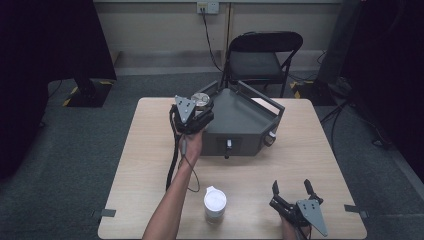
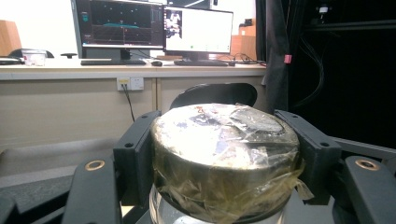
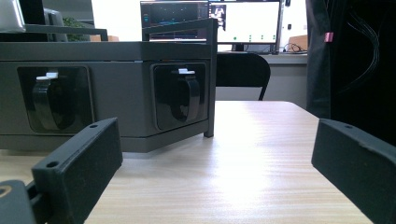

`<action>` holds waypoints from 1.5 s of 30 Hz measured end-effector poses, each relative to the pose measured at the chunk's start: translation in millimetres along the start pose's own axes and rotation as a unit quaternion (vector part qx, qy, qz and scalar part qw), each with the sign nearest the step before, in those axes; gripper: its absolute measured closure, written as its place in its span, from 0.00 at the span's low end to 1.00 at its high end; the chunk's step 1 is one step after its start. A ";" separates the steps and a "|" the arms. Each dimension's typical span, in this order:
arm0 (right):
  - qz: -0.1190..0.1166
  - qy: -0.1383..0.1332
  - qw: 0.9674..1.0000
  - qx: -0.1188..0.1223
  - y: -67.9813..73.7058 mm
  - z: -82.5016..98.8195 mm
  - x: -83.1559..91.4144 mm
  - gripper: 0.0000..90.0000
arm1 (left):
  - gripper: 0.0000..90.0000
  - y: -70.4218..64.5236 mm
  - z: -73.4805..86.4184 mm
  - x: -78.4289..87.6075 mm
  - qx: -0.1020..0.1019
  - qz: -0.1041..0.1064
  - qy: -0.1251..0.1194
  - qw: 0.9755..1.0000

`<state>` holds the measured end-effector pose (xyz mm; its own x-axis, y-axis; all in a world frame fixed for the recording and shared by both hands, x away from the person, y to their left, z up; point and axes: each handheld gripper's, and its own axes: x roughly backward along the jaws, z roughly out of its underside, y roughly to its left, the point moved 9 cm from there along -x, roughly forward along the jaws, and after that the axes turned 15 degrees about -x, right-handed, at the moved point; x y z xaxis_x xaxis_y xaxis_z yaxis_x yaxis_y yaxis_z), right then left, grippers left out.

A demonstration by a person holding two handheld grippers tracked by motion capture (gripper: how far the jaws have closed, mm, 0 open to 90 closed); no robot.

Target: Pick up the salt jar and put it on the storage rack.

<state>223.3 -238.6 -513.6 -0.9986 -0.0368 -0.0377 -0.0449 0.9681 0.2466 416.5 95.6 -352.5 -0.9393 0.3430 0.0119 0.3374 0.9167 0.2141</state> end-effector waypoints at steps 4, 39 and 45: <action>-0.001 -0.001 1.000 0.000 -0.1 0.1 0.2 0.00 | 0.39 -4.7 4.4 -7.7 0.008 -0.014 0.007 1.000; -0.002 0.003 1.000 -0.001 -0.2 -0.4 -0.2 0.00 | 0.39 -17.3 21.5 -21.5 0.005 -0.002 0.030 1.000; -0.001 0.002 1.000 0.000 0.0 -0.2 -0.2 0.00 | 0.39 -16.7 21.6 -21.7 0.003 0.000 0.030 1.000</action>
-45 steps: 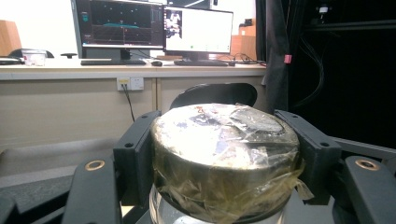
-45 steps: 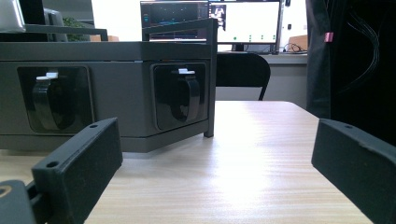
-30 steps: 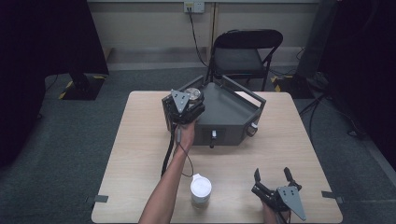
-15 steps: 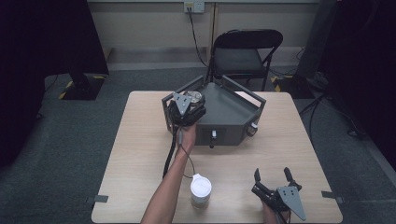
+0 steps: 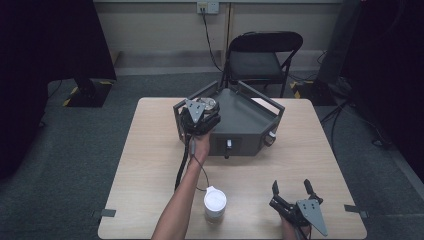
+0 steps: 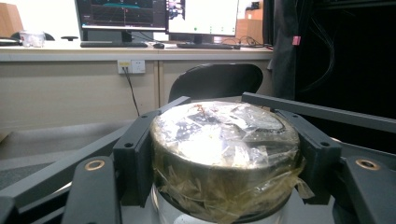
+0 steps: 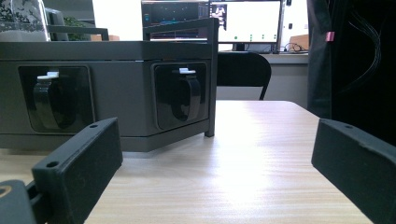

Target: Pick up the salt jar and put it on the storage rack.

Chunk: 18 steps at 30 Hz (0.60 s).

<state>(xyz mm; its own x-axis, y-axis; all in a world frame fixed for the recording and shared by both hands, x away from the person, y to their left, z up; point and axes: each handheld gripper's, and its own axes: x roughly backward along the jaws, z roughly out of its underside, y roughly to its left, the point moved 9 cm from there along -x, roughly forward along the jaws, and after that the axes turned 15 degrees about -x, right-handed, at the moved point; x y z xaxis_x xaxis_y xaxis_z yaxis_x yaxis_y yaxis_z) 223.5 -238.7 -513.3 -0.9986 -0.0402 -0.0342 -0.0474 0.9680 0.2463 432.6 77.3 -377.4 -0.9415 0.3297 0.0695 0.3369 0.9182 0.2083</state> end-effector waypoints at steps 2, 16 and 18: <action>0.000 0.001 1.000 0.000 0.0 -0.1 -0.1 0.00 | 0.39 0.8 0.0 0.2 0.000 0.002 0.000 1.000; -0.001 0.002 1.000 0.001 0.0 -0.3 -0.4 0.00 | 0.00 9.7 5.2 1.7 0.004 0.027 -0.001 1.000; 0.000 0.002 1.000 0.000 0.1 -0.3 -0.4 0.00 | 0.00 10.0 4.2 3.2 0.003 0.029 -0.004 1.000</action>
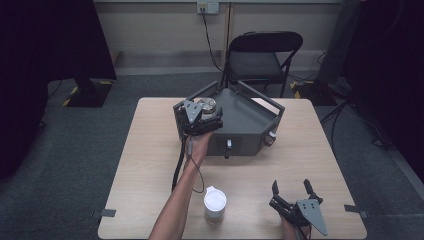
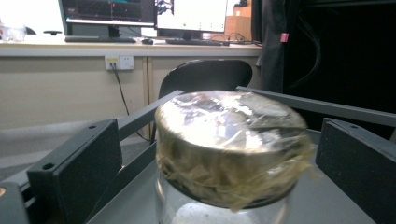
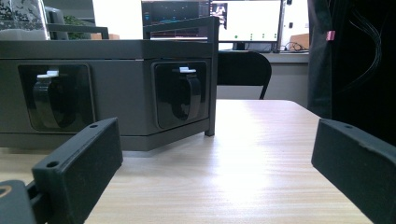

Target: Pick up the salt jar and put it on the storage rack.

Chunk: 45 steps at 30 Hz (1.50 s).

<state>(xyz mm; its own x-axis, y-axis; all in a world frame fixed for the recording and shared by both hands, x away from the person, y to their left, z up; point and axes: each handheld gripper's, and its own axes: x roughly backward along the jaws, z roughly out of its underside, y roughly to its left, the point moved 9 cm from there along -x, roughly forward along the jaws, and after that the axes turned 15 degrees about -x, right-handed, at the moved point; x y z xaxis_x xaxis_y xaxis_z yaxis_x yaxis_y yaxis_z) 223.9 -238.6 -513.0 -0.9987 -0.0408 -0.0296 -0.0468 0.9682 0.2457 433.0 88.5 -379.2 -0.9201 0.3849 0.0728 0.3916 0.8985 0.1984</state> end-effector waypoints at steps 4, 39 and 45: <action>0.000 0.000 1.000 0.000 0.0 0.0 0.0 0.00 | 0.00 1.5 0.5 4.7 0.002 0.000 -0.007 1.000; 0.002 0.001 1.000 0.003 1.0 0.0 -0.3 0.01 | 0.00 20.8 24.7 108.9 0.006 -0.021 -0.070 0.997; 0.002 0.000 1.000 0.003 0.9 0.0 -0.2 0.01 | 0.00 17.2 29.4 129.2 0.031 -0.040 -0.081 0.995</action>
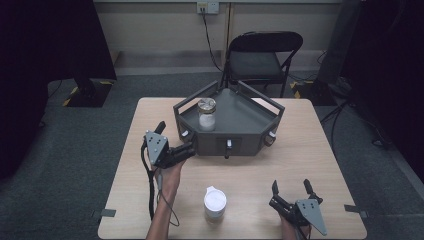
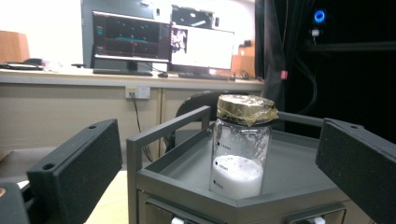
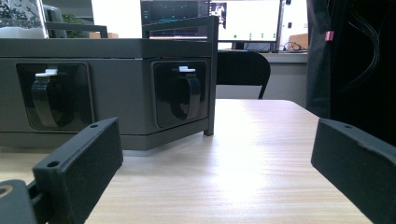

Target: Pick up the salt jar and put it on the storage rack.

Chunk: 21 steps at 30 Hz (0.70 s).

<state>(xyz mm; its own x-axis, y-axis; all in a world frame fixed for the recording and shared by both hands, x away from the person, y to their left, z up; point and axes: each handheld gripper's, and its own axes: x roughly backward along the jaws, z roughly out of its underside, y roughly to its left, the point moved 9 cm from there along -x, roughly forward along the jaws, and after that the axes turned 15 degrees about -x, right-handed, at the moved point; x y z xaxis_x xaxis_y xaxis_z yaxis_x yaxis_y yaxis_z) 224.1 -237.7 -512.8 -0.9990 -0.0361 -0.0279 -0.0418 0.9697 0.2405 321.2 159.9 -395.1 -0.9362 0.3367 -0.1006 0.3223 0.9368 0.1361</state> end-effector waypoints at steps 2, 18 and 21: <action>0.001 0.000 1.000 0.000 0.0 0.1 0.1 0.01 | 0.00 -1.3 2.5 6.4 0.004 0.002 -0.003 1.000; 0.001 -0.001 1.000 -0.001 -0.1 0.2 0.2 0.01 | 0.00 -28.1 21.2 55.2 -0.009 -0.031 -0.011 0.999; 0.001 -0.002 1.000 -0.001 0.0 0.2 0.3 0.01 | 0.00 -30.7 29.6 60.7 -0.010 -0.038 -0.007 0.999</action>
<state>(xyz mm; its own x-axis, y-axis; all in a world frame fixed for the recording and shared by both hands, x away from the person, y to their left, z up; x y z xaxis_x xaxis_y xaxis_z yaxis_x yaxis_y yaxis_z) 223.8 -237.7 -513.0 -0.9990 -0.0337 -0.0304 -0.0400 0.9694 0.2421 258.6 154.4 -434.6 -0.9559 0.2656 -0.1249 0.2470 0.9578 0.1469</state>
